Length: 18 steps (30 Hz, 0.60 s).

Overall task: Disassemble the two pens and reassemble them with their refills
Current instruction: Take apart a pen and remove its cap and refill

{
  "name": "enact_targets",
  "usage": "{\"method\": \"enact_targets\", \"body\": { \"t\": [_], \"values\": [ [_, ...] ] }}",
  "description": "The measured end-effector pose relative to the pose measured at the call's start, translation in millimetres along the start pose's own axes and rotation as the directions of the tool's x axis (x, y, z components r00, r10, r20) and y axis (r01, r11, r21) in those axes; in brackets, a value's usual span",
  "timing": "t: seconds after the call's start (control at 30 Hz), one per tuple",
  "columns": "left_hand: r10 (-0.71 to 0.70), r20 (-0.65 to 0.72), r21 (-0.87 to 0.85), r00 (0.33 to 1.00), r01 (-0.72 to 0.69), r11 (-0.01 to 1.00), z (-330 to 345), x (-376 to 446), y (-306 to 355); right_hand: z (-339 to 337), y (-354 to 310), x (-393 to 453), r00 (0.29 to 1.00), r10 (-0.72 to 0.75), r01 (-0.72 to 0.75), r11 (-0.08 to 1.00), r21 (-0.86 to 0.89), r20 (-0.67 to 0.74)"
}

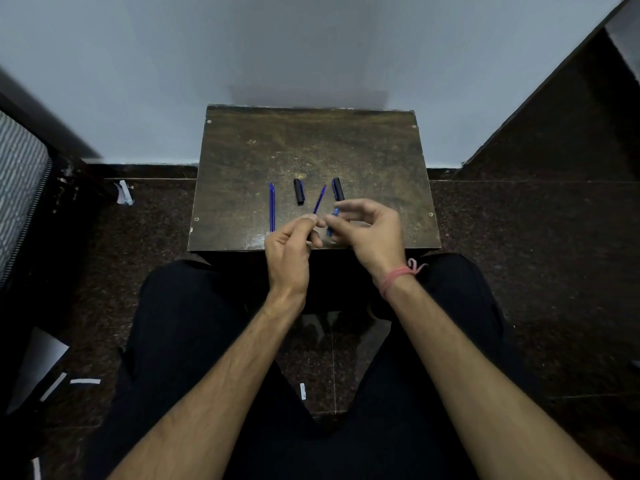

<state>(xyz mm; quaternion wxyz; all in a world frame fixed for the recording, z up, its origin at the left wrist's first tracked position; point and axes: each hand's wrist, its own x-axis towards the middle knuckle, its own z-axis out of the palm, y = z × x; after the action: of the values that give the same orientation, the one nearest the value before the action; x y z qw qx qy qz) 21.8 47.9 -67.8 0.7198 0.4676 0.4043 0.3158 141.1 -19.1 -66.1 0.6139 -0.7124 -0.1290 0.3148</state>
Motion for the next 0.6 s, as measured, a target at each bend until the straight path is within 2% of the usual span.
{"method": "enact_targets", "body": {
  "t": [0.13,0.23,0.43,0.6],
  "values": [
    [0.039,-0.077,-0.034,0.996,-0.041,0.999,-6.6,4.5,1.4,34.8,0.1,6.4,0.995,-0.093,0.075,0.938,-0.339,-0.038],
    [0.048,-0.108,-0.06,0.993,-0.055,0.997,-9.2,6.4,1.6,48.3,-0.2,14.7,0.987,-0.151,0.098,0.858,-0.504,-0.064],
    [0.047,-0.107,-0.059,0.993,-0.053,0.997,-8.4,6.6,2.2,55.4,2.2,24.3,0.977,-0.213,0.146,0.738,-0.659,-0.022],
    [0.045,-0.091,-0.059,0.995,-0.051,0.997,-5.8,6.1,1.4,55.9,1.9,24.4,0.974,-0.228,0.167,0.699,-0.695,0.005]
  ]
}}
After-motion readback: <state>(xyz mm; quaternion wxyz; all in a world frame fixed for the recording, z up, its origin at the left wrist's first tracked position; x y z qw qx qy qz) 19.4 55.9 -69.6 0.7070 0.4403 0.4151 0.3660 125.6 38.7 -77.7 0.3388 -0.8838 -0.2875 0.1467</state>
